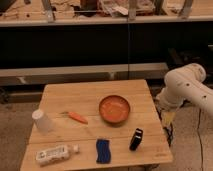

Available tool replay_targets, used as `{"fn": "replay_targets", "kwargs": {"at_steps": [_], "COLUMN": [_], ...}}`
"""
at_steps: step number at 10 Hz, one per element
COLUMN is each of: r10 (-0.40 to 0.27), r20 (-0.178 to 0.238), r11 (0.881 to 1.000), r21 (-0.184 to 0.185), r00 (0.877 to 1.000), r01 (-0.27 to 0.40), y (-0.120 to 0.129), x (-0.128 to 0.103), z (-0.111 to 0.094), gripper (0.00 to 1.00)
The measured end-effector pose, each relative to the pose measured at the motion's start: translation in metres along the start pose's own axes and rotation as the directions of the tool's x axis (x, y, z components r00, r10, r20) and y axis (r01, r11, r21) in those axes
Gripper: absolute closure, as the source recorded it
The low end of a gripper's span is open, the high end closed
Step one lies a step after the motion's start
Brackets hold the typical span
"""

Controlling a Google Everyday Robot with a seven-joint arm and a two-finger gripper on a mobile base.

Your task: Knock the eraser over

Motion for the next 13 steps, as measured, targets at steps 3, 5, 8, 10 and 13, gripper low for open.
{"fn": "replay_targets", "kwargs": {"at_steps": [3,5,8,10,13], "r10": [-0.003,-0.009,-0.016,-0.020,-0.028], "r20": [0.003,0.009,0.010,0.014,0.022], "r11": [1.000,1.000,1.000,1.000,0.999], "r21": [-0.003,-0.010,-0.011,-0.016,-0.022], "r00": [1.000,1.000,1.000,1.000,0.999], "r01": [0.003,0.009,0.016,0.020,0.028], "y": [0.003,0.011,0.011,0.015,0.020], "x": [-0.001,-0.001,-0.002,-0.003,-0.005], "z": [0.003,0.011,0.012,0.016,0.021], "gripper": [0.20,0.20,0.20,0.20,0.20]}}
